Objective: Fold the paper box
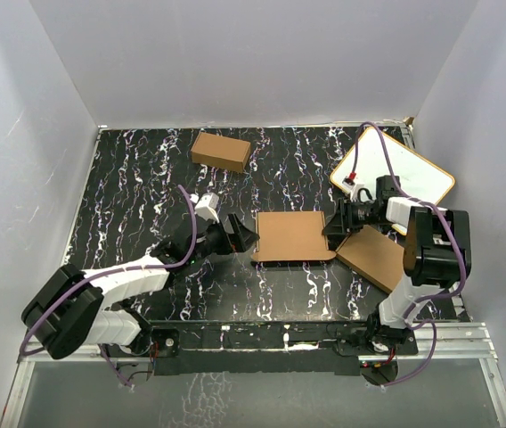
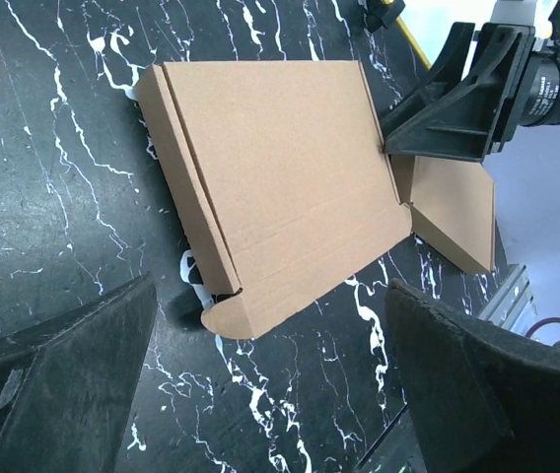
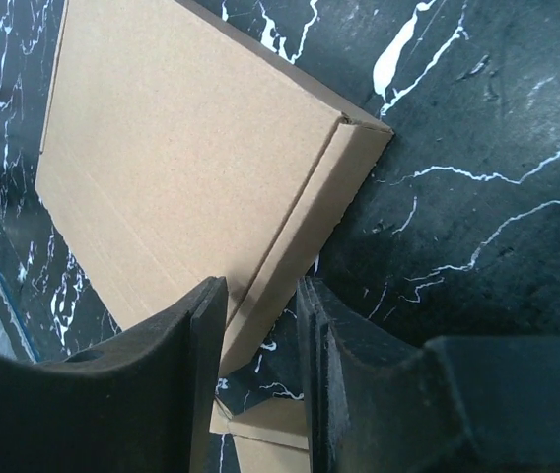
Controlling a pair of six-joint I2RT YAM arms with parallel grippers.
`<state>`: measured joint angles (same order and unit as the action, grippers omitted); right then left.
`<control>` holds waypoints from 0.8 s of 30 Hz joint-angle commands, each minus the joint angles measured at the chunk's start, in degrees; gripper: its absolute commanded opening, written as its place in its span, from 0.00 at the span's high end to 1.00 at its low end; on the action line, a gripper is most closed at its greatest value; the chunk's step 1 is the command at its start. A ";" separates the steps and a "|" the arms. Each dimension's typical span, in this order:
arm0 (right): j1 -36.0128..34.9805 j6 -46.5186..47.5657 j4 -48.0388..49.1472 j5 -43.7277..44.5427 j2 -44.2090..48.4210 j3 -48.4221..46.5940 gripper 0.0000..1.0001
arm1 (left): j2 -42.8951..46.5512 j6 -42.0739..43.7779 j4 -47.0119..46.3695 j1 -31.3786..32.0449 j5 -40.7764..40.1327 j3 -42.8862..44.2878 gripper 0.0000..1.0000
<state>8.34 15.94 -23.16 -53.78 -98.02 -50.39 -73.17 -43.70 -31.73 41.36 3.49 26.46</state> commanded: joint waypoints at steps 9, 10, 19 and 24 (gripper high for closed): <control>-2.26 -1.27 0.20 -5.27 -5.94 -3.84 0.79 | -2.66 -4.09 -4.50 -0.75 1.94 -1.23 0.03; -2.61 -1.34 0.21 -6.64 -6.48 -3.90 0.79 | -3.23 -4.38 -4.21 -0.76 1.89 -1.23 0.03; -3.14 -0.04 -2.83 -13.18 -9.24 -6.09 0.68 | -3.87 -7.71 -1.25 -1.11 0.11 -2.41 0.03; -3.15 -0.04 -2.48 -13.60 -8.78 -5.49 0.64 | -2.34 -10.93 -3.98 -1.11 -0.23 -5.18 0.06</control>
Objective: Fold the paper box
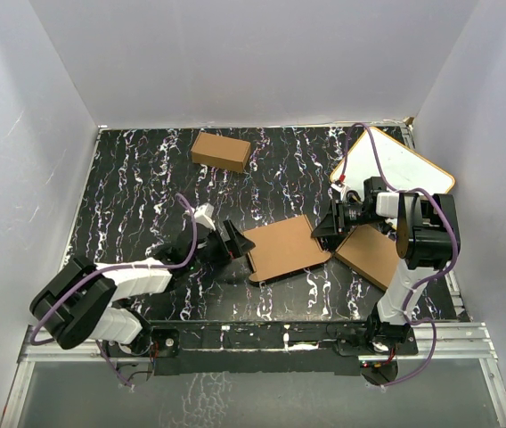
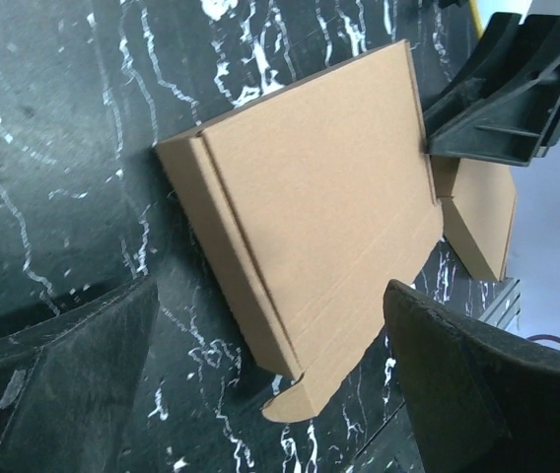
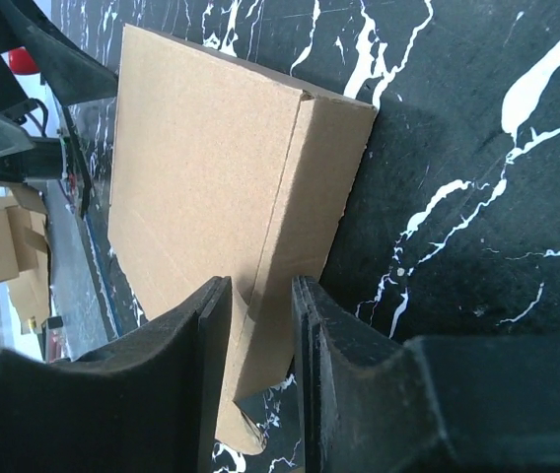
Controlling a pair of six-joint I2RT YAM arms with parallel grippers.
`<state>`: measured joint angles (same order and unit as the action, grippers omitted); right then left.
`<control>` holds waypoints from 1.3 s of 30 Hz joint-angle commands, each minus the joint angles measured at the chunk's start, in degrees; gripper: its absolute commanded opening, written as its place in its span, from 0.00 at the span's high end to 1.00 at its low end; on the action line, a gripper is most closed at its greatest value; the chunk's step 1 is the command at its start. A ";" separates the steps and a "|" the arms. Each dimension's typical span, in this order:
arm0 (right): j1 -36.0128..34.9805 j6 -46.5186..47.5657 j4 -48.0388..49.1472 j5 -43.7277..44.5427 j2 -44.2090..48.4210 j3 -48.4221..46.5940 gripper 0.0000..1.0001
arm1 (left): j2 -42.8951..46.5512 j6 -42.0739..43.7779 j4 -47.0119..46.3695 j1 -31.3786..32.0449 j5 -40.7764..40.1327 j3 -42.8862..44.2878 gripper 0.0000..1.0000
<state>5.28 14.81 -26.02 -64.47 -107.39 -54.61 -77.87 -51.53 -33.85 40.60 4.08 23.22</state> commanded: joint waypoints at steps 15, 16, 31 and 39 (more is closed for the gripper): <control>-0.19 -5.29 5.56 0.38 -1.18 2.06 0.83 | -4.05 -13.11 -7.89 -0.26 1.27 -4.60 0.08; -0.02 -5.78 6.01 0.58 -1.24 2.45 0.83 | -4.05 -13.41 -7.69 -0.30 0.91 -4.51 0.08; 3.22 -9.50 8.57 0.39 -2.85 3.89 0.86 | -6.96 -21.20 -14.37 2.52 -2.32 -5.87 0.08; 3.53 -6.31 5.37 -2.36 -1.77 2.47 0.81 | -9.12 -23.53 -14.25 5.19 -6.61 -5.69 0.09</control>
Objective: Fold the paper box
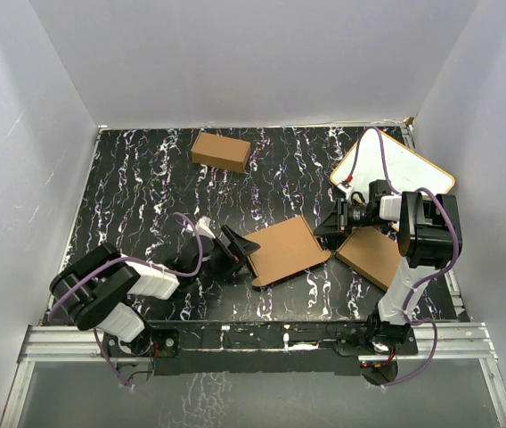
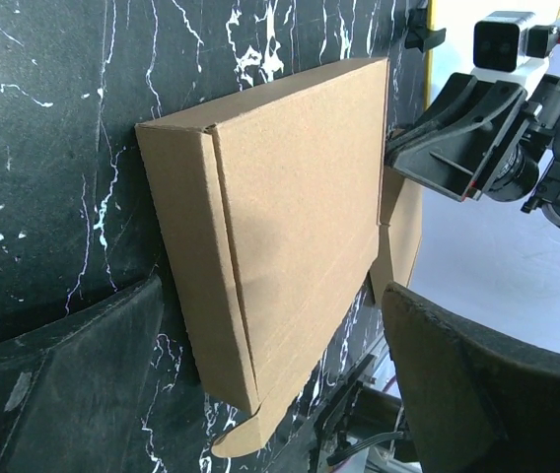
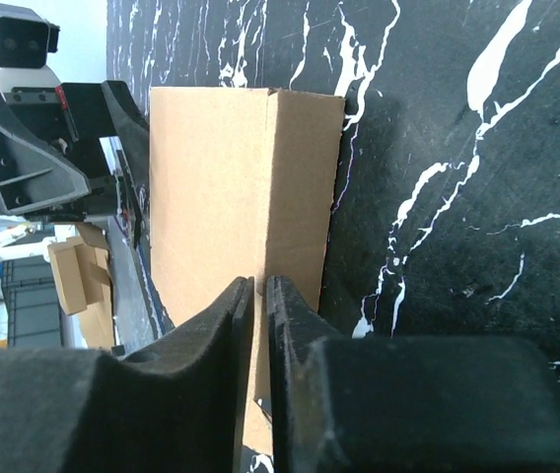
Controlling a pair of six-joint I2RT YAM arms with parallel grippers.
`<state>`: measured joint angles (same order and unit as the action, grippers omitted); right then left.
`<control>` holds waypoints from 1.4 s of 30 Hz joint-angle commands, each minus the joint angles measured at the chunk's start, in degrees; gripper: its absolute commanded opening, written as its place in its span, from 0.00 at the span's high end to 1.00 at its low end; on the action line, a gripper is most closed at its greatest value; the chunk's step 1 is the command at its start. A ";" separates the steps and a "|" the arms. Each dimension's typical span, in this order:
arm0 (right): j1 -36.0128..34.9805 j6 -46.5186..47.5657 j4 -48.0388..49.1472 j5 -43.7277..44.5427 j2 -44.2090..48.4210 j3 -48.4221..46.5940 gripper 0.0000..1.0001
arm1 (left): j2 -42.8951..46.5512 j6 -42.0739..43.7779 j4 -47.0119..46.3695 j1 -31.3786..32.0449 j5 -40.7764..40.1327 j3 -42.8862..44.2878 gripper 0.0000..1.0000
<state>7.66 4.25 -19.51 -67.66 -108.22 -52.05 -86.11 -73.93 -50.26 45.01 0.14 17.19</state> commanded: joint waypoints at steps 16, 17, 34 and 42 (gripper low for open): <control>-4.23 12.57 -8.80 4.22 -3.11 -4.93 0.74 | -1.76 7.83 10.28 0.46 -1.66 5.13 0.13; -4.12 12.28 -8.81 4.64 -3.13 -4.90 0.77 | -2.08 8.68 10.55 0.24 -1.27 5.58 0.13; 1.44 4.30 -2.69 7.34 -3.43 -1.13 0.89 | 2.98 16.26 11.60 -6.34 6.17 7.01 0.03; 1.68 4.19 -2.68 6.64 -4.01 -1.00 0.89 | 0.25 8.61 0.27 -5.13 9.47 4.04 0.03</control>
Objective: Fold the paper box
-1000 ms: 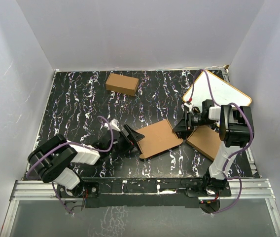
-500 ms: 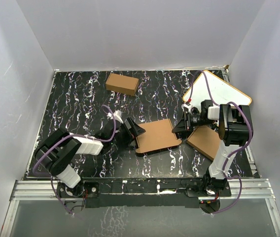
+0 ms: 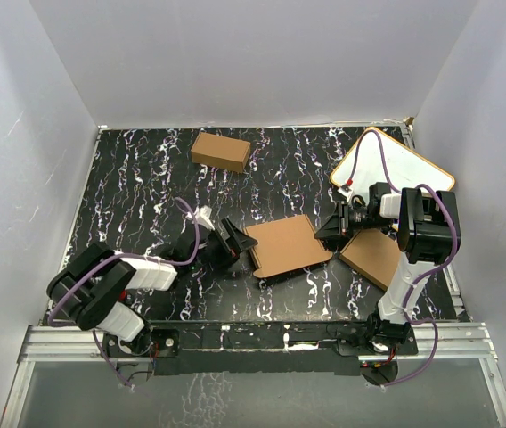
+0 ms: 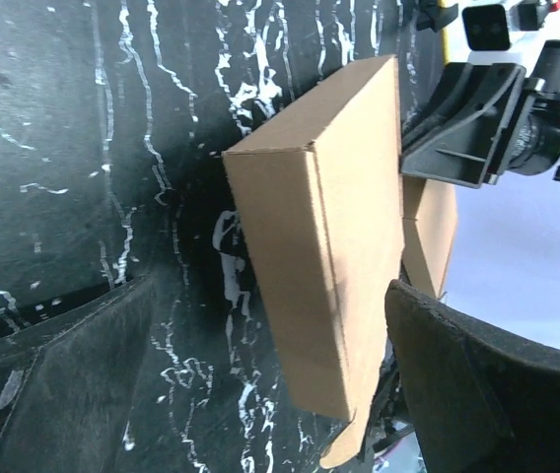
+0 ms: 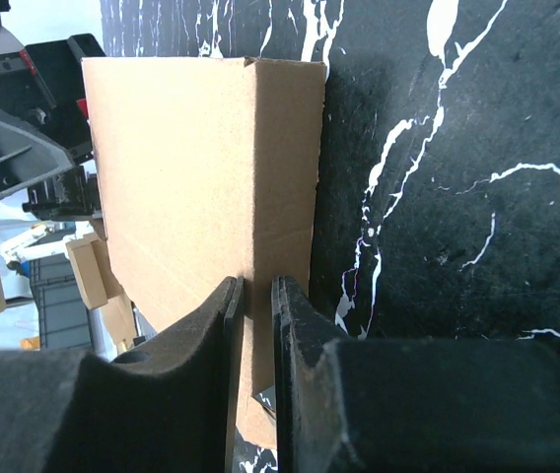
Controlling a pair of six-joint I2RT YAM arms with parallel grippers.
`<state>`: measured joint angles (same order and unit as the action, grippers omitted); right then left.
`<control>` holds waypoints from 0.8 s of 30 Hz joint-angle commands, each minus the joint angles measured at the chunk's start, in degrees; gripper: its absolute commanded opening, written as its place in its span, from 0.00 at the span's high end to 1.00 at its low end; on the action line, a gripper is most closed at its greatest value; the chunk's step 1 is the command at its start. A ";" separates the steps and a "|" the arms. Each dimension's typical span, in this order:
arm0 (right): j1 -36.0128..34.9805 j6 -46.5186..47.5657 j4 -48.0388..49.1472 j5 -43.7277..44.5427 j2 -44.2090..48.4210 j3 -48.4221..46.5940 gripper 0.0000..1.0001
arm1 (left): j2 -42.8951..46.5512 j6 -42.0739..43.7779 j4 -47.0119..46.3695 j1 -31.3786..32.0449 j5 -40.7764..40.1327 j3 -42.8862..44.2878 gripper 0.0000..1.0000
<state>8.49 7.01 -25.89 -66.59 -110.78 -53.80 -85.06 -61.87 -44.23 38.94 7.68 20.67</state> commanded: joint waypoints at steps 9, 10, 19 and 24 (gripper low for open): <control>0.83 1.71 3.69 5.21 -1.80 0.64 0.89 | -9.23 -11.88 -11.92 3.64 -0.93 2.78 0.07; 0.85 1.84 3.62 5.30 -1.81 0.54 0.89 | -10.24 -13.18 -12.92 3.95 -1.56 2.77 0.08; 0.85 3.77 2.30 4.88 -1.09 -0.28 0.87 | -11.58 -16.55 -13.27 4.84 -5.44 4.18 0.40; 0.83 5.67 0.98 3.15 0.51 -1.03 0.84 | -8.83 -17.40 -10.68 4.83 -7.19 3.31 0.60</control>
<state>8.64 8.10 -26.09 -67.24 -110.96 -53.84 -97.47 -77.62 -56.60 43.59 3.36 23.64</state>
